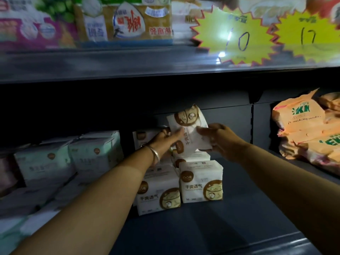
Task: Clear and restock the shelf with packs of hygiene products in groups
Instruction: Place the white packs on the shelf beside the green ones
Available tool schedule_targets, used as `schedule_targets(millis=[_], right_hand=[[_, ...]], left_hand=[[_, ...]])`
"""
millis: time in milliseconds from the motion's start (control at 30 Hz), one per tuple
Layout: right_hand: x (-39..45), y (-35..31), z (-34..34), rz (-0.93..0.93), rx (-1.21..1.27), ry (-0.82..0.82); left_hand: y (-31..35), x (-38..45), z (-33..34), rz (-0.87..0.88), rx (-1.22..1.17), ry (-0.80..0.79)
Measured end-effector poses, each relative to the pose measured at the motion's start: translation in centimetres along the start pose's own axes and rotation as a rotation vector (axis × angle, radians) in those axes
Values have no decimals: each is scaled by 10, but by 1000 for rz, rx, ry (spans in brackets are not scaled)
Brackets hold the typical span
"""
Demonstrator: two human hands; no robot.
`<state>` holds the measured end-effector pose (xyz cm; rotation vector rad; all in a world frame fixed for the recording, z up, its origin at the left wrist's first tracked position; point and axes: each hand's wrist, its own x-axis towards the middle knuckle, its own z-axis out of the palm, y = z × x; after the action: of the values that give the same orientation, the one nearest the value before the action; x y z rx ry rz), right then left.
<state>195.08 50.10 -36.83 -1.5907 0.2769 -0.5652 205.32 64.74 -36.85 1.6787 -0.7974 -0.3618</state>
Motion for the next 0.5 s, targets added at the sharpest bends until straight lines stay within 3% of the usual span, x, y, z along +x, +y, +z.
schedule_targets(millis=[67, 133, 200, 267, 367, 500], right_hand=[[-4, 6, 4, 52, 66, -52], [-5, 13, 2, 70, -24, -97], [-3, 13, -4, -9, -144, -41], [-1, 5, -9, -185, -363, 38], [6, -6, -7, -357, -795, -44], [22, -4, 2, -372, -970, -10]], left_hand=[[-6, -1, 5, -61, -97, -90], [-6, 0, 7, -21, -83, -26], [-3, 3, 2, 85, 59, 56], [0, 8, -6, 183, 249, 77], [6, 12, -7, 245, 430, 34], [0, 23, -7, 298, 358, 16]])
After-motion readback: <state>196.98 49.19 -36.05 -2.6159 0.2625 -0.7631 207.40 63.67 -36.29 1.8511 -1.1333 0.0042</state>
